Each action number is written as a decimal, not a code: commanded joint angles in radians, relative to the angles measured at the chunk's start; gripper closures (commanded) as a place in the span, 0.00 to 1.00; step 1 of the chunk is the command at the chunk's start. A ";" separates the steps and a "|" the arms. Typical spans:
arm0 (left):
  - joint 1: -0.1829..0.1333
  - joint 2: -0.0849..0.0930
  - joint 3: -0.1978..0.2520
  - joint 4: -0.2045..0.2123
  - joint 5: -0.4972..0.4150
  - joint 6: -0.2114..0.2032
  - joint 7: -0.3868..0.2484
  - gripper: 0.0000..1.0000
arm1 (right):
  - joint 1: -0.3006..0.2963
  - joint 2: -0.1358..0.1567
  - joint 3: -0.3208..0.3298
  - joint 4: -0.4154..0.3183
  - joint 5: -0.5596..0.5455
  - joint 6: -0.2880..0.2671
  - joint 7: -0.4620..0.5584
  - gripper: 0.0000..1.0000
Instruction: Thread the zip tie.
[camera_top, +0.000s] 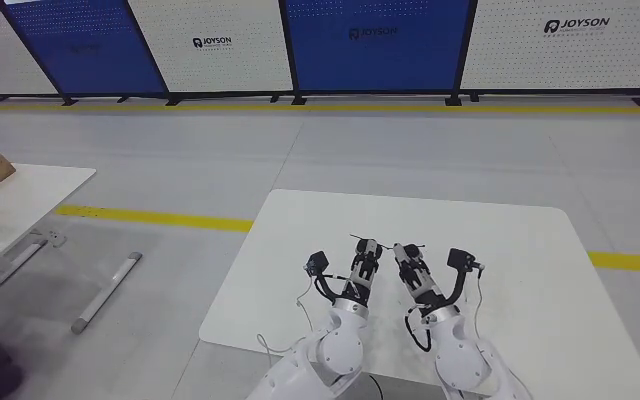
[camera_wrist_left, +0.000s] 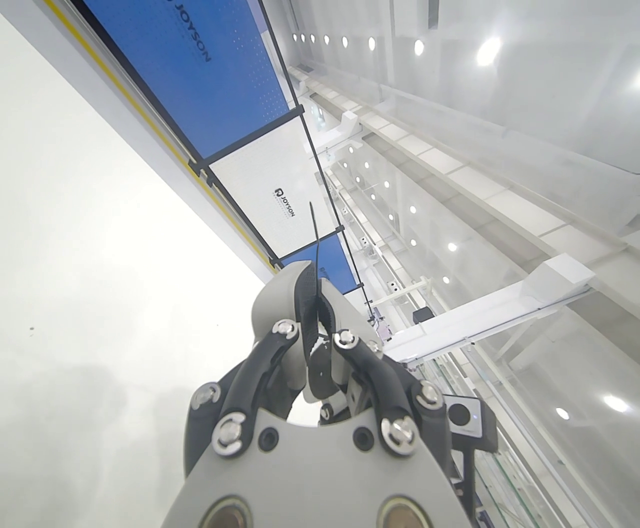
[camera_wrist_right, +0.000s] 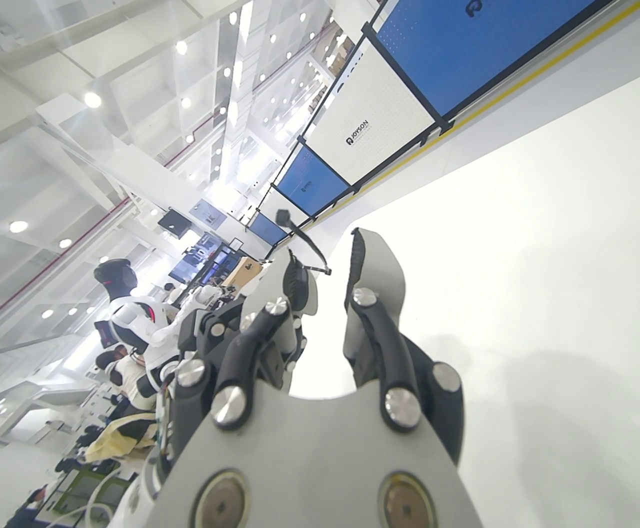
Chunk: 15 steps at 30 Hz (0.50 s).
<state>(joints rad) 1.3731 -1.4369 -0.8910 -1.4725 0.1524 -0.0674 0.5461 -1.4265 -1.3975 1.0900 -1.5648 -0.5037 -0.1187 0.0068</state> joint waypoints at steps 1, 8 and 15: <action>0.001 -0.002 -0.002 0.000 0.003 -0.002 0.000 1.00 | -0.001 0.000 0.001 -0.001 0.001 0.001 -0.001 0.82; 0.014 -0.005 -0.009 -0.007 0.018 -0.010 -0.007 1.00 | -0.003 -0.001 0.009 -0.006 0.004 0.004 -0.007 1.00; 0.026 -0.007 -0.015 -0.019 0.035 -0.025 -0.027 1.00 | 0.010 -0.003 0.000 0.010 0.003 0.008 0.009 1.00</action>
<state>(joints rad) 1.3985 -1.4437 -0.9056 -1.4900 0.1858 -0.0906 0.5215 -1.4176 -1.4006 1.0911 -1.5558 -0.5027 -0.1099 0.0133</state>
